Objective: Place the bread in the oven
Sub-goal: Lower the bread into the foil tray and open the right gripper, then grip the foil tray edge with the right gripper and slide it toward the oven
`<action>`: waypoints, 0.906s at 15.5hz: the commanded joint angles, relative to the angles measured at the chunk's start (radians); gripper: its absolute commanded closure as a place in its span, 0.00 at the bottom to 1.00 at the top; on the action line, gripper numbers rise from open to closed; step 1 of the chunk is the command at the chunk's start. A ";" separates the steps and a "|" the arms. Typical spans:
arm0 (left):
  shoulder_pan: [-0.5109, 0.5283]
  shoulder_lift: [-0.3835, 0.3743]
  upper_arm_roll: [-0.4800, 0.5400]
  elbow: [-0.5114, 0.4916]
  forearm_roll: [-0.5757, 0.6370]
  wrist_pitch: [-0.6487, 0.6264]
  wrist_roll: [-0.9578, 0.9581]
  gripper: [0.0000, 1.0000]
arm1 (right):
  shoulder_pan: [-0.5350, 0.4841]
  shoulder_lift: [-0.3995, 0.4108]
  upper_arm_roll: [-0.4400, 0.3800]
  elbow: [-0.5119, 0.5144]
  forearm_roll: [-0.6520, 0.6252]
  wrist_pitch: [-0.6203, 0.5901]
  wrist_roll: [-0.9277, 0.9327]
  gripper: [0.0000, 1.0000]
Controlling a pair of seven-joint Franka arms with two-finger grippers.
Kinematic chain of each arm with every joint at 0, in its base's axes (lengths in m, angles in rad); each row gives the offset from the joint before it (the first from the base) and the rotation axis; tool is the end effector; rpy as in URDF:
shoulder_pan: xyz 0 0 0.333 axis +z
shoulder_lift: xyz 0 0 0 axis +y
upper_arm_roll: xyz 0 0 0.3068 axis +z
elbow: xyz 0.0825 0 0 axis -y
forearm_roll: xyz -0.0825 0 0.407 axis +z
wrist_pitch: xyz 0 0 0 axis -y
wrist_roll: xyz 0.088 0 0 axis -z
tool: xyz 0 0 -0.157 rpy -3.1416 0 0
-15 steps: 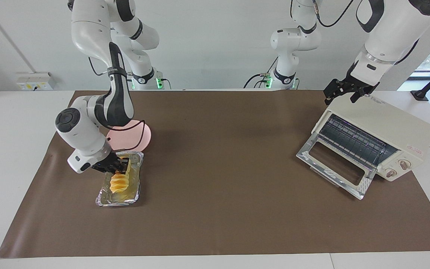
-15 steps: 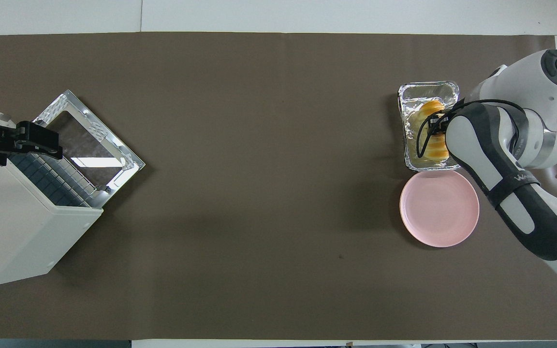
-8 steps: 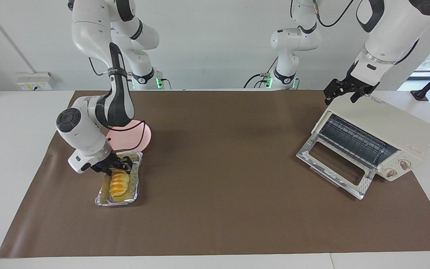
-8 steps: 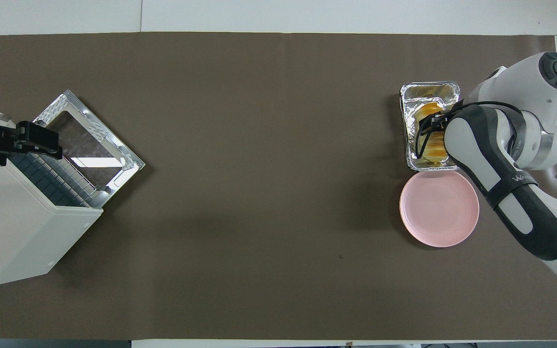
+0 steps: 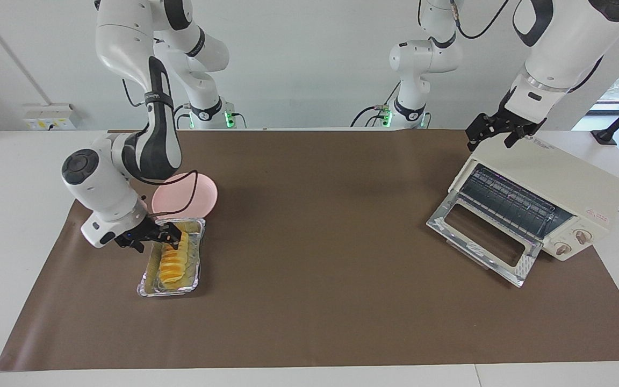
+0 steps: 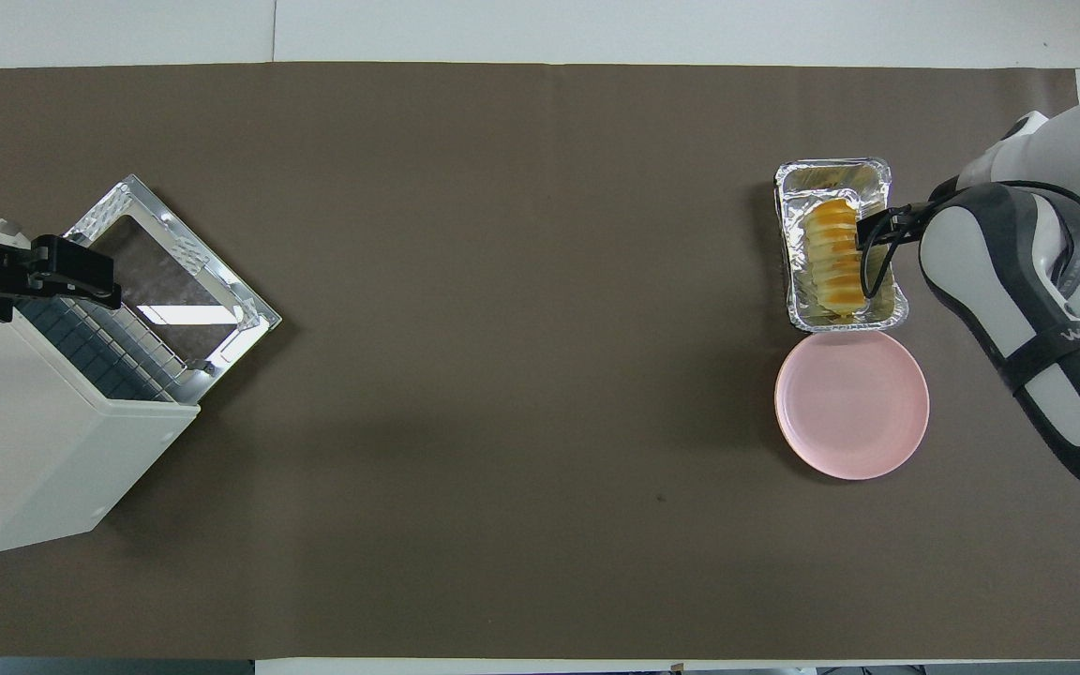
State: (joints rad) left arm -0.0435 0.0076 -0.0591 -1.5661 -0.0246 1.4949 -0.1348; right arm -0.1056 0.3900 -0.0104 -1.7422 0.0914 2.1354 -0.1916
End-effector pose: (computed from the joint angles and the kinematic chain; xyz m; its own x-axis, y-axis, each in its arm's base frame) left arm 0.5640 -0.0620 0.5571 0.9962 0.0306 -0.0813 0.0319 -0.9994 0.0143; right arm 0.6665 -0.0695 0.2821 0.9995 0.0270 0.0155 0.0281 -0.9970 -0.0717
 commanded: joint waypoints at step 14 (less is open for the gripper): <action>0.007 -0.020 -0.002 -0.017 0.003 -0.002 0.006 0.00 | -0.029 -0.011 0.012 -0.138 0.010 0.147 -0.039 0.71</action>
State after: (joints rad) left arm -0.0435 0.0076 -0.0591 -1.5661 -0.0246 1.4949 -0.1348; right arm -0.1246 0.3963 -0.0078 -1.8563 0.0923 2.2612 -0.2013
